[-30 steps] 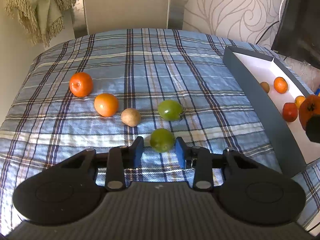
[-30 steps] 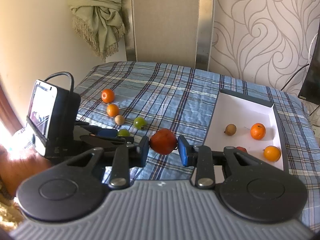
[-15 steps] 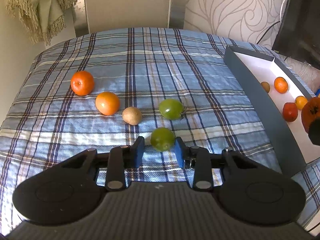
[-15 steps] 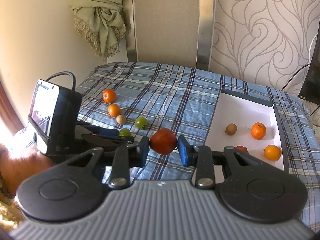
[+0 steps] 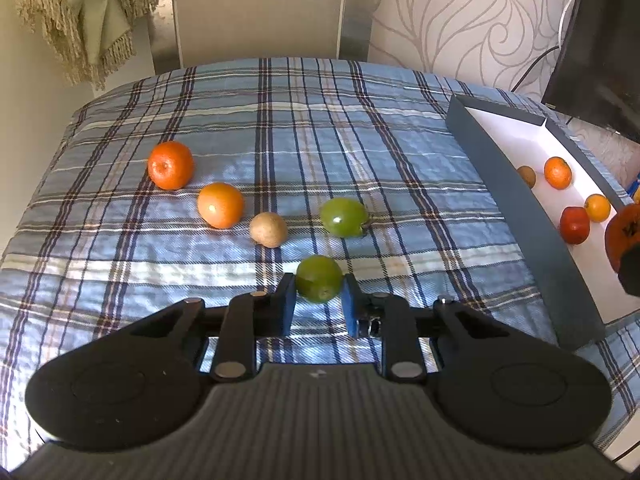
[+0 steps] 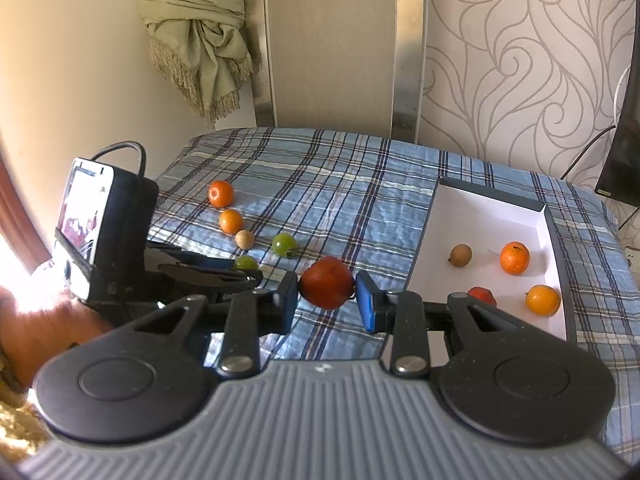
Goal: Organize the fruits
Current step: 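Lift and carry the lime and red apple over the white tray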
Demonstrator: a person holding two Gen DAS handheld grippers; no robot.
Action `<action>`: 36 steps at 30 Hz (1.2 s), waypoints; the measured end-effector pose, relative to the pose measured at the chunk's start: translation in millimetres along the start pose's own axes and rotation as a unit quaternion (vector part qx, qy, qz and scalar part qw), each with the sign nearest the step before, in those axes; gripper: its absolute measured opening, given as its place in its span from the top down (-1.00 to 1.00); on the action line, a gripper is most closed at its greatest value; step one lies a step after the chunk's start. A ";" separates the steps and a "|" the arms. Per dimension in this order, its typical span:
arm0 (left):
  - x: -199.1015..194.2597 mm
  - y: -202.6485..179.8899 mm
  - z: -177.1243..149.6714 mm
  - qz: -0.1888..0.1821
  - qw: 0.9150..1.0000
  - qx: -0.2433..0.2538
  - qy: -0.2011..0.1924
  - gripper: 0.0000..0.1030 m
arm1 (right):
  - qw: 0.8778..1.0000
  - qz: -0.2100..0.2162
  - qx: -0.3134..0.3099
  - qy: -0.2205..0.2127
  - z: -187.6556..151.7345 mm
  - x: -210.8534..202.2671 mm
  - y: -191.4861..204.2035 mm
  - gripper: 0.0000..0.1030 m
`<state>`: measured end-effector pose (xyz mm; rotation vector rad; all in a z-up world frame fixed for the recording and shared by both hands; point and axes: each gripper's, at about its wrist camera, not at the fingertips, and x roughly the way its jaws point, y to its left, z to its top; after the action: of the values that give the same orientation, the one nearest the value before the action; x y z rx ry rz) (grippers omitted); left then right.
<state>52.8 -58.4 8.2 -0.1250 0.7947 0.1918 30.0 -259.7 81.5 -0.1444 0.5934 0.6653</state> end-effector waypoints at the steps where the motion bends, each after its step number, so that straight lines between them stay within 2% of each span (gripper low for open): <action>1: -1.8 0.2 0.7 0.002 1.000 0.000 -0.002 0.45 | 1.000 0.001 0.001 0.000 -0.5 -0.4 -0.9 0.34; 21: -19.7 -1.5 10.0 0.014 1.000 0.006 -0.015 0.45 | 1.000 0.005 0.020 -0.015 -5.1 -10.1 -4.6 0.34; 36: -22.4 -20.7 23.5 -0.001 0.999 0.031 -0.022 0.45 | 0.999 -0.005 0.033 -0.030 -5.3 -17.9 -11.5 0.34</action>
<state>58.4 -77.1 41.4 -0.0635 0.7563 0.1674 23.4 -280.0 86.5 -0.0650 0.5566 0.6372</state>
